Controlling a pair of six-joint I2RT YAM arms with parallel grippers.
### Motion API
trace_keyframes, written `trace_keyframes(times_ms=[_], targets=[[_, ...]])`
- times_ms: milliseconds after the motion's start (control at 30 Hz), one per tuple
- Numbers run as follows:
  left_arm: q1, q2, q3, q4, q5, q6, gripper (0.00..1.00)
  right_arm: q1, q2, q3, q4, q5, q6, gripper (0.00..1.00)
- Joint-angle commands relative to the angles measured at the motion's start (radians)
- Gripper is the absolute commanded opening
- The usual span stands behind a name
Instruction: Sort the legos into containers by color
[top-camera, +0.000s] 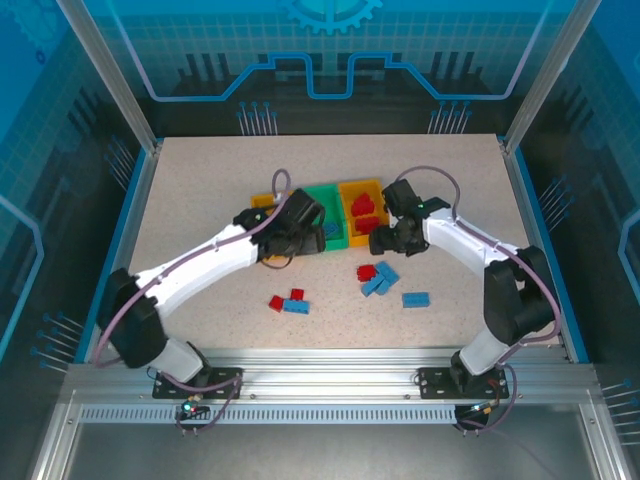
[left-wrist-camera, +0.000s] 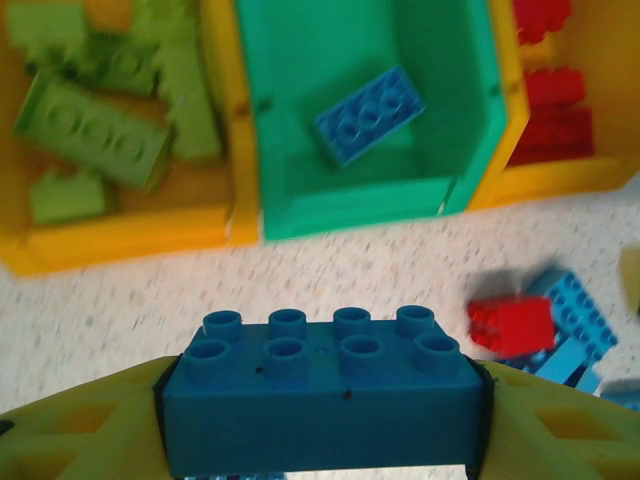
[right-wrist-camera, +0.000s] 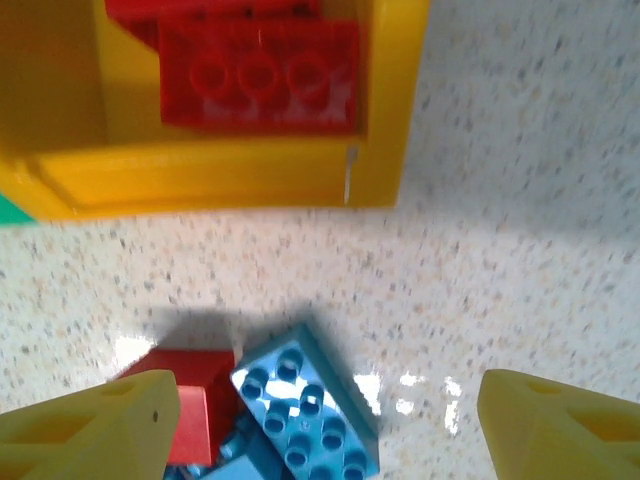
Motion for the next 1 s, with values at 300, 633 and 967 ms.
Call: trace_keyframes(times_ms=[300, 633, 967], targets=[[0.166, 0.379, 0.356, 0.055, 0.184, 0.204, 0.55, 0.104, -0.128, -0.184, 0.055, -0.035, 0.037, 0.79], [0.188, 0.449, 0.423, 0.05, 0.21, 0.211, 0.78, 0.091, -0.19, -0.26, 0.014, -0.002, 0.1, 0.74], [0.172, 0.294, 0.292, 0.12, 0.199, 0.217, 0.99, 0.037, -0.304, -0.361, -0.076, 0.056, 0.146, 0.88]])
